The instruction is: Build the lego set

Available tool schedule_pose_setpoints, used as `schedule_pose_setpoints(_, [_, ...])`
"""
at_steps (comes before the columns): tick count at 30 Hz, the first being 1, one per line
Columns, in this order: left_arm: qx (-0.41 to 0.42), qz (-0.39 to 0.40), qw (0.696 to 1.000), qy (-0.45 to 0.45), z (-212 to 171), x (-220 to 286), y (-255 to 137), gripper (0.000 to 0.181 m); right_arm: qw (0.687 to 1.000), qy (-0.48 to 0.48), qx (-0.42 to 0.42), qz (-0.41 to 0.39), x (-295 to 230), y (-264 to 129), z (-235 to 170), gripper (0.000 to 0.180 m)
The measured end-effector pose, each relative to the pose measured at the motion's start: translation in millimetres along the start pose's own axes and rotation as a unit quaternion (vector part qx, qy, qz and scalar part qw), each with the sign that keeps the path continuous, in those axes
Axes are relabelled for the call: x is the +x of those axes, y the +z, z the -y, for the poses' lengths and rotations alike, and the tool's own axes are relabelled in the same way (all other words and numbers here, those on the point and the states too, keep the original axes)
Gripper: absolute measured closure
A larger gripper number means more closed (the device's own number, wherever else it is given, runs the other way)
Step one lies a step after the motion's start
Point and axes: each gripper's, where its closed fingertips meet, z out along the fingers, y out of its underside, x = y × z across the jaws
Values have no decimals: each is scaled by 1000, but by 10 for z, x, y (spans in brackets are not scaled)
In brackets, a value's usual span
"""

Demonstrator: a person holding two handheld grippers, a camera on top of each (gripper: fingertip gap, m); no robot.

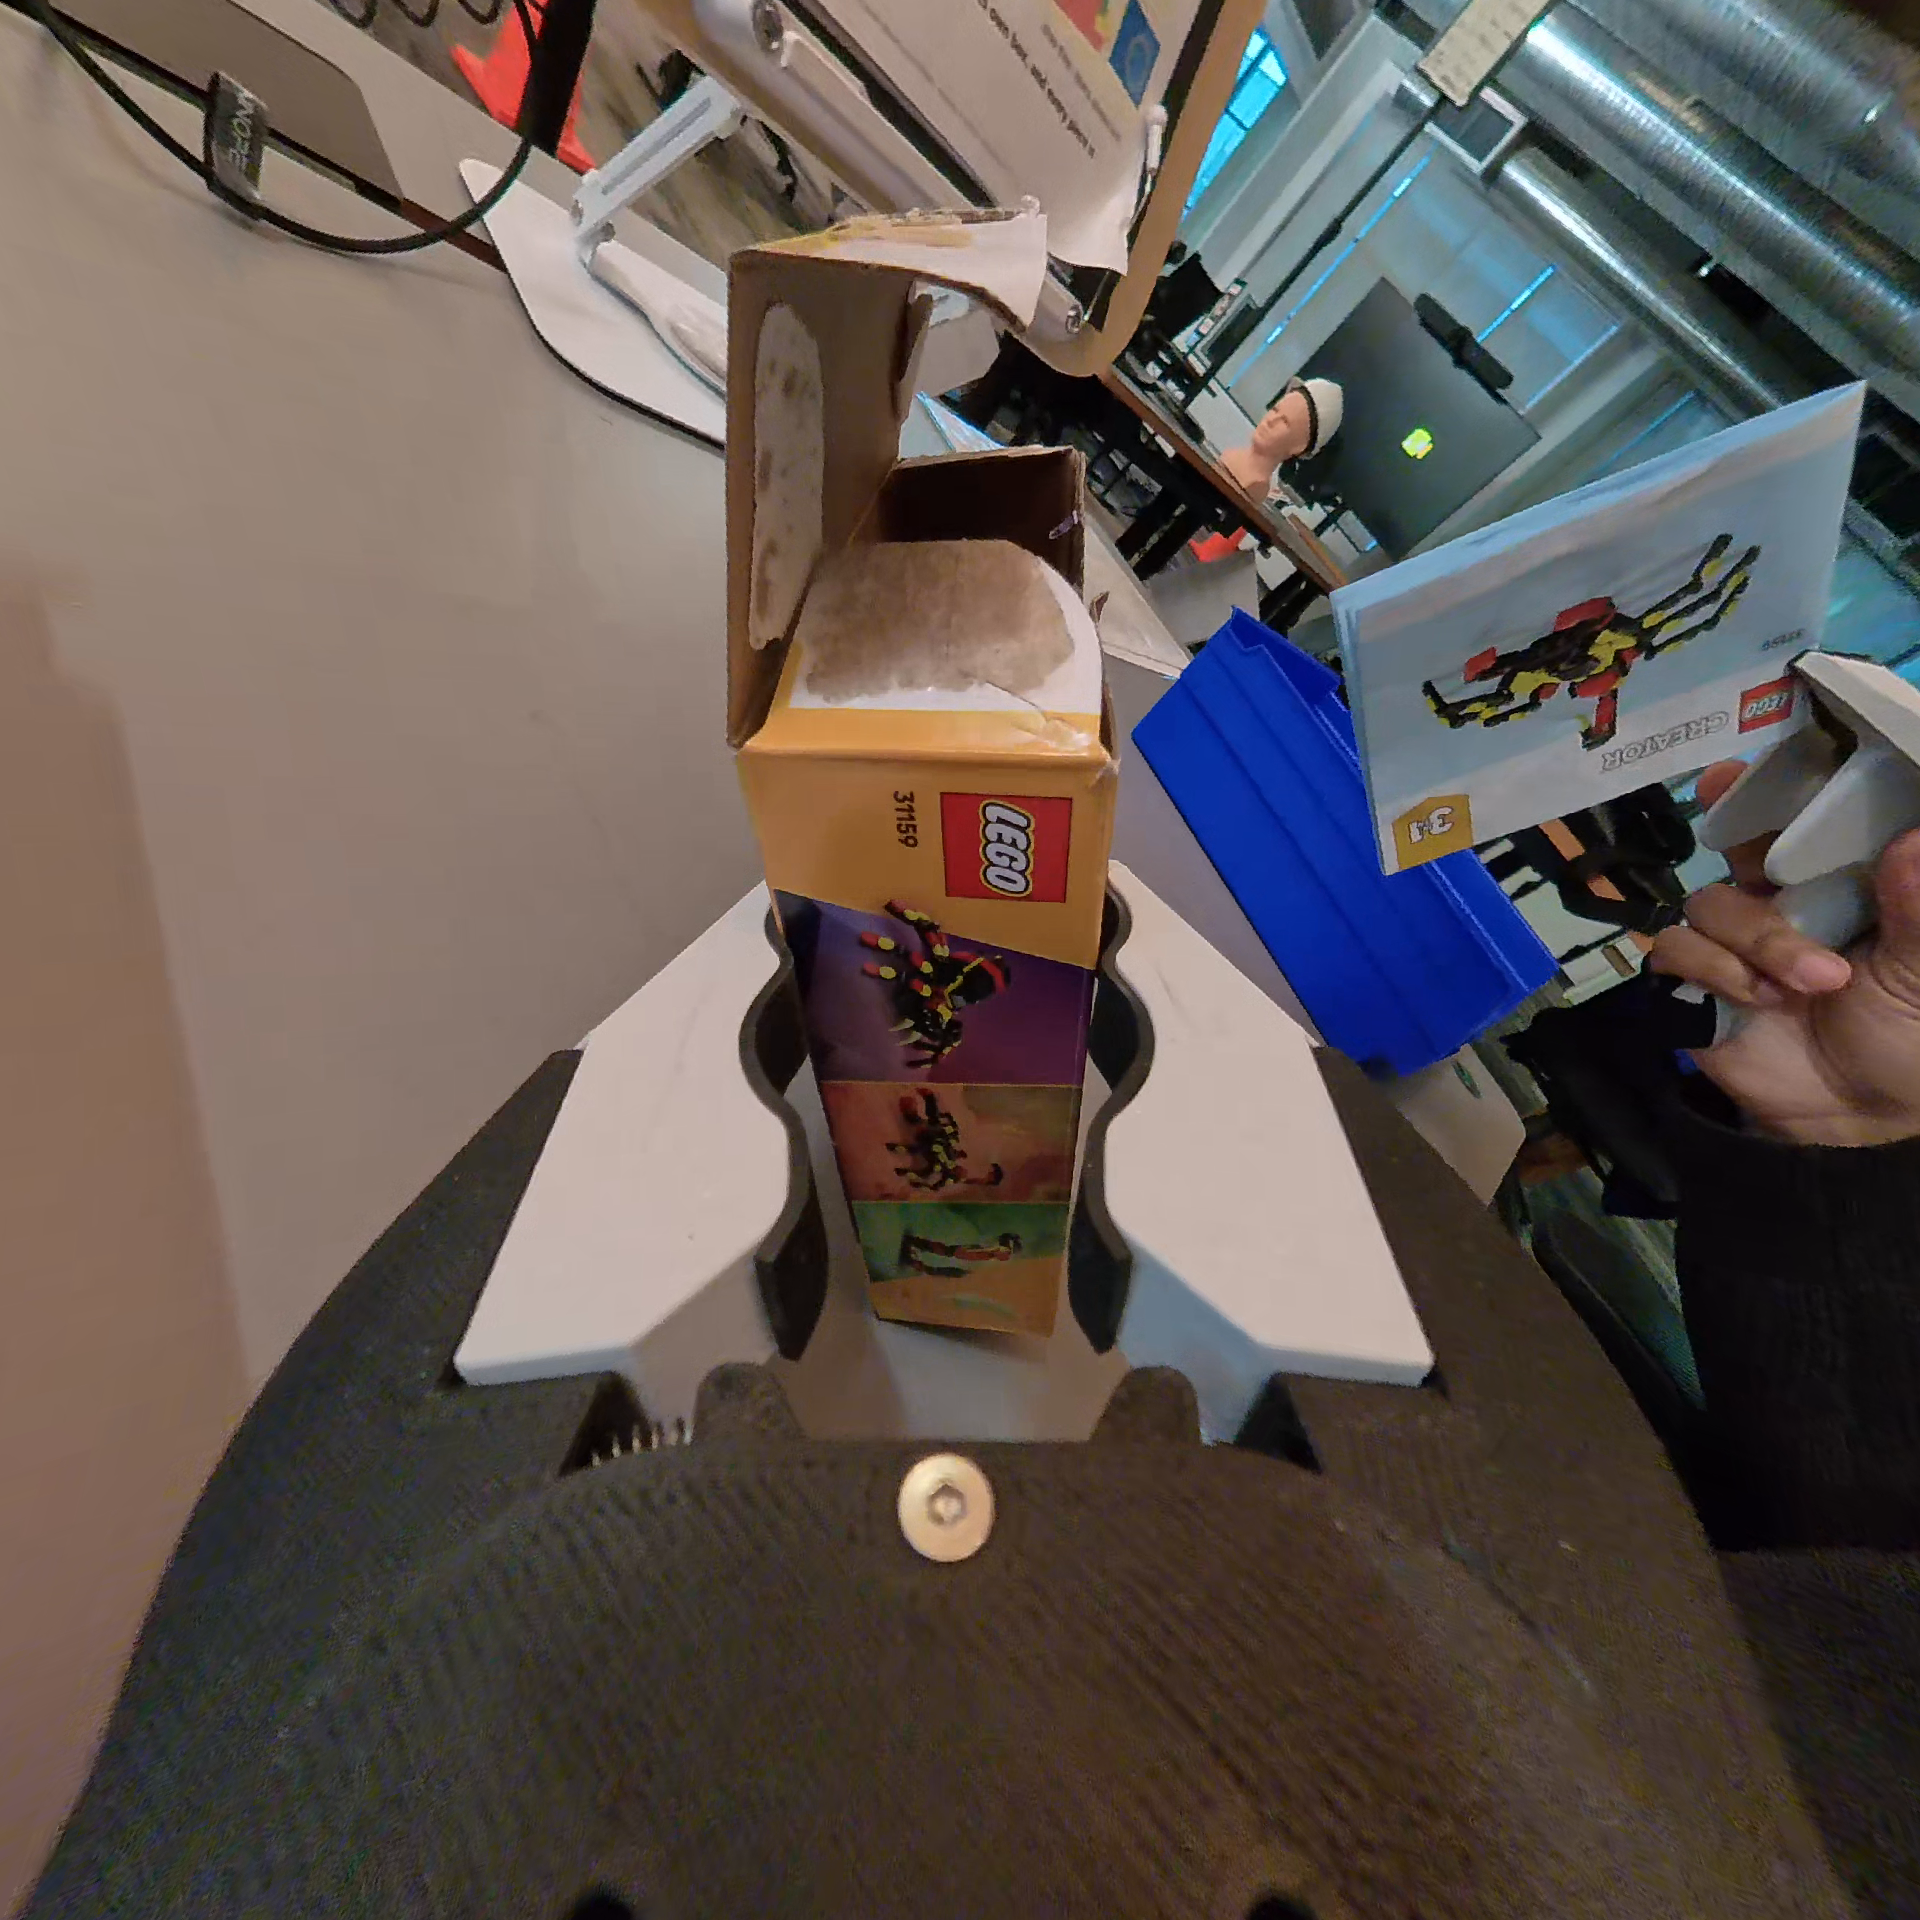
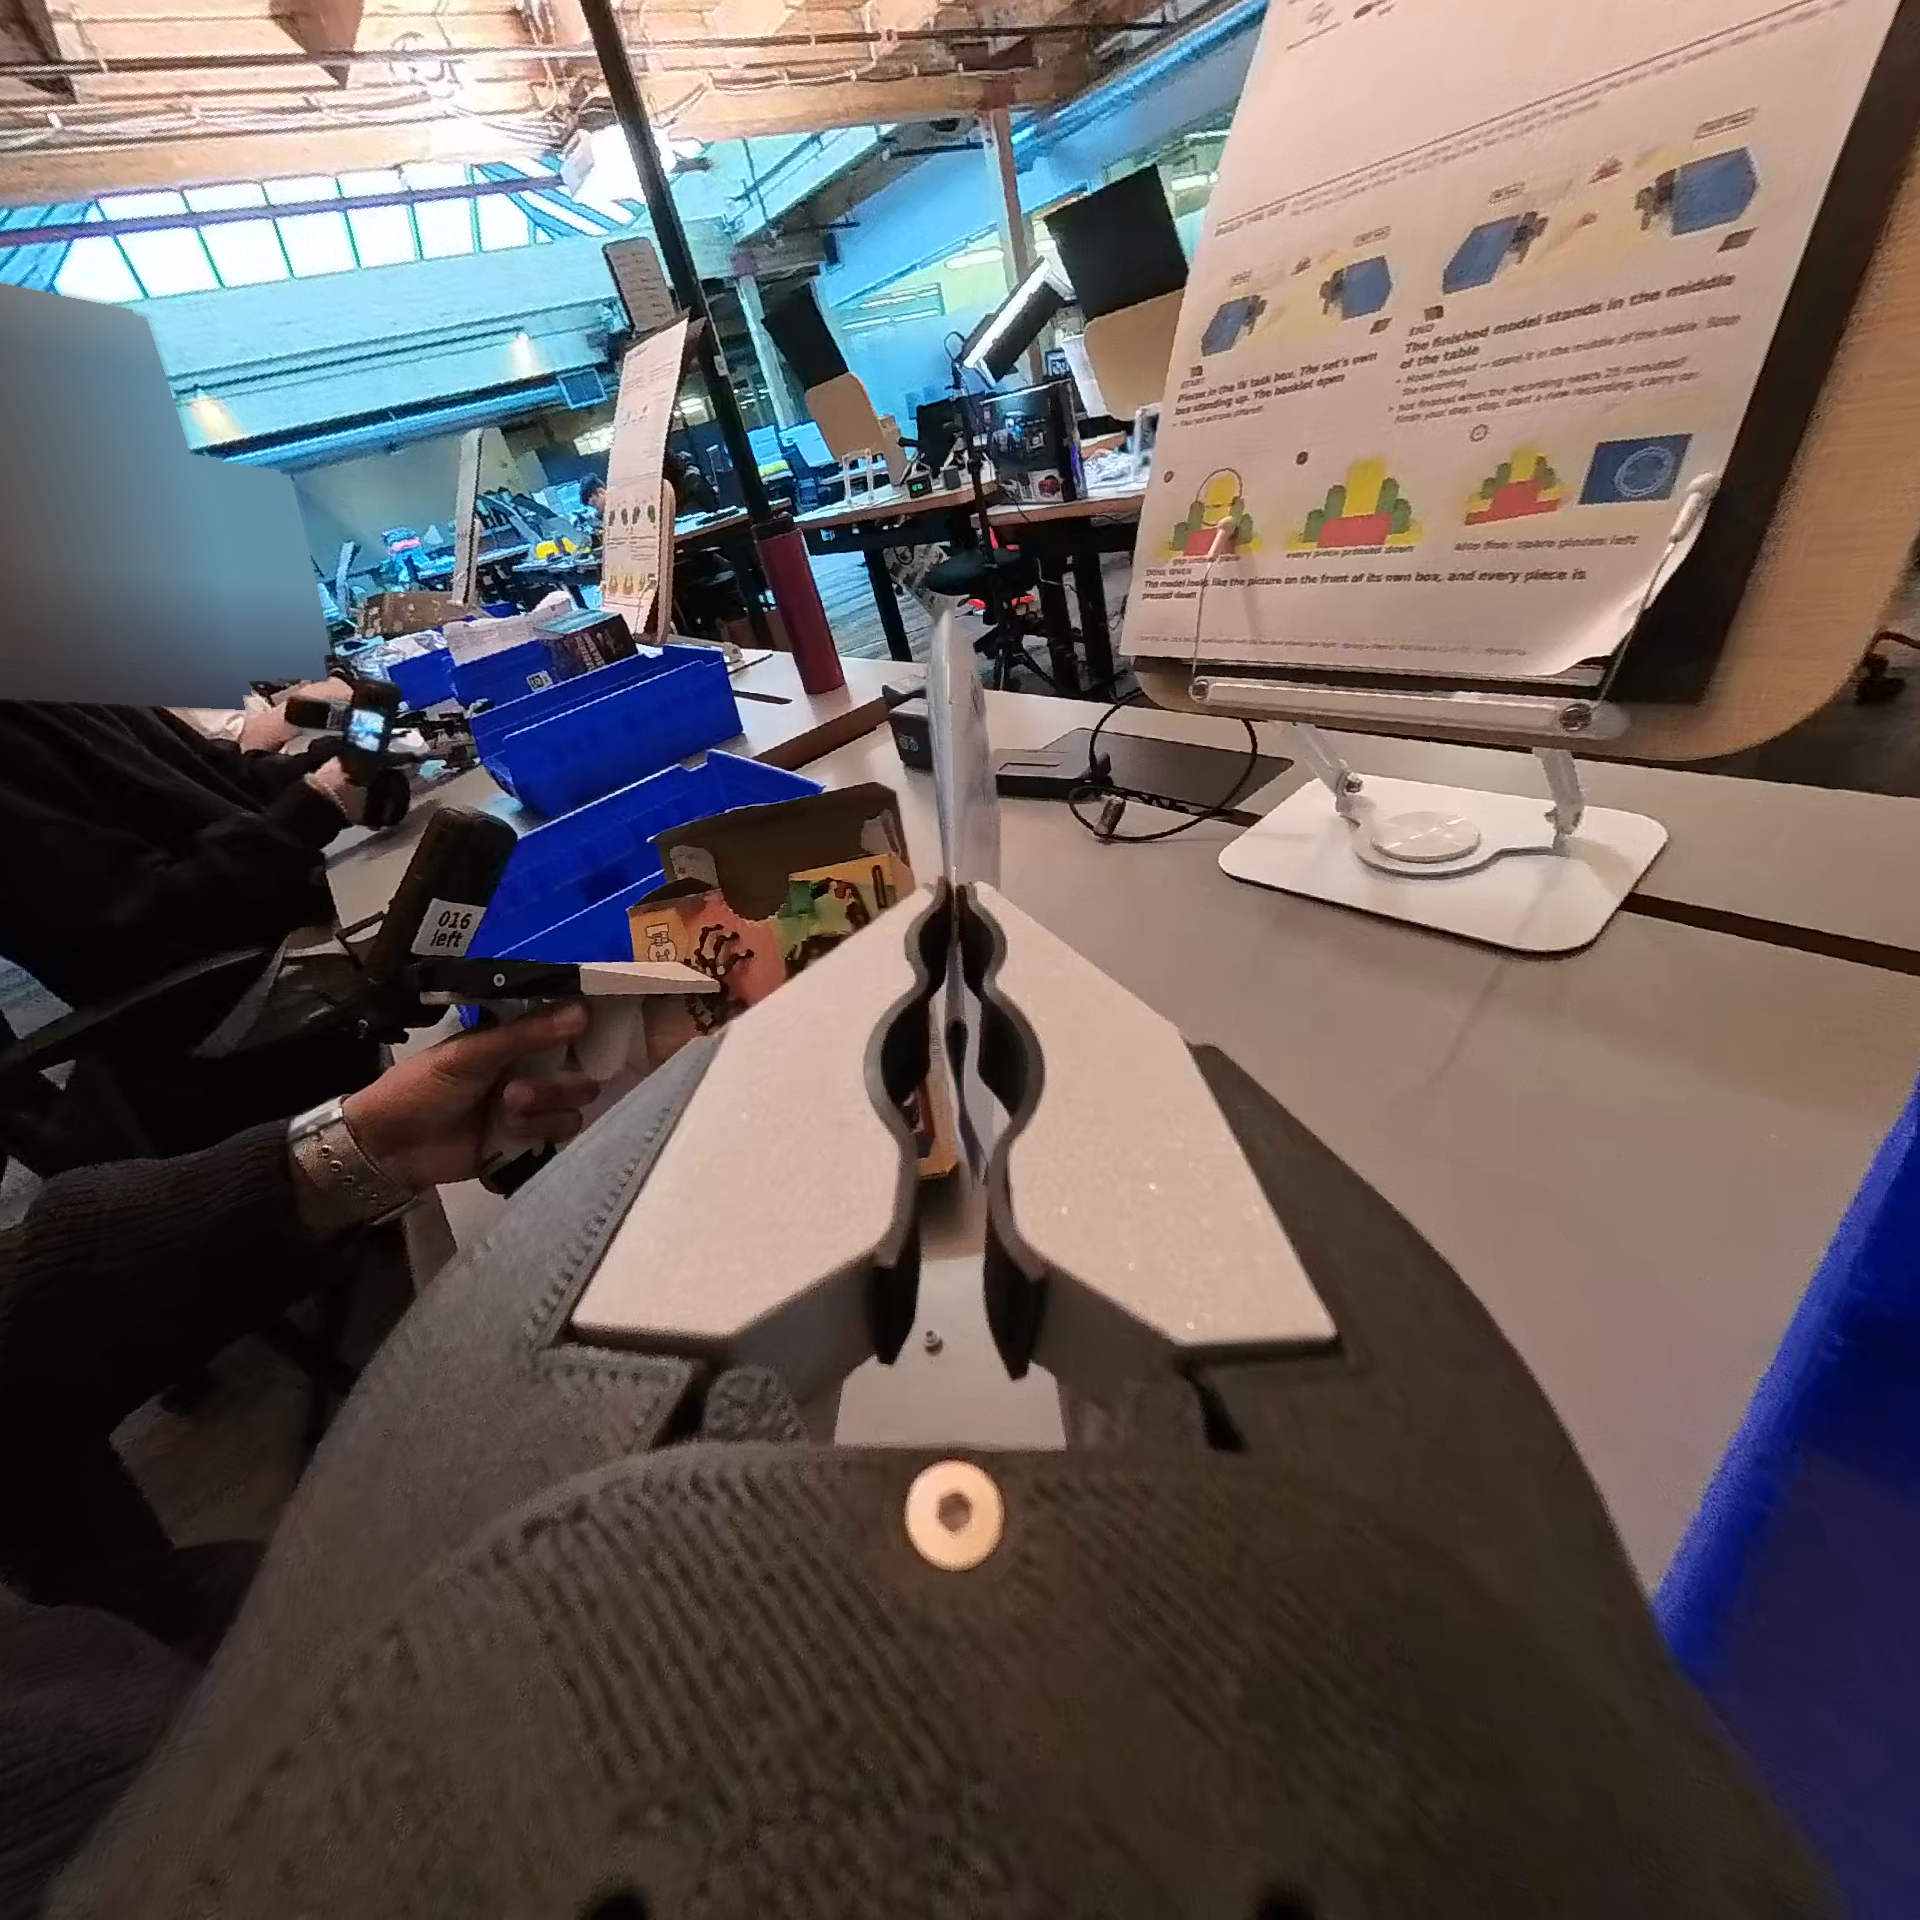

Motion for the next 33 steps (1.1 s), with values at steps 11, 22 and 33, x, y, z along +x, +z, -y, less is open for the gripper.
schedule_pose_setpoints(11, [-8,-10,1000,-5,-37,45,0,128,981,-122,-76,-128,416,93,-428,180])
schedule_pose_setpoints(22, [-9,-10,1000,11,-40,90,-16,130,870,-354,-334,-75,210,408,-1831,179])
schedule_pose_setpoints(33, [89,-11,995,52,436,165,-431,131,919,-253,-282,-108,425,341,-1590,178])
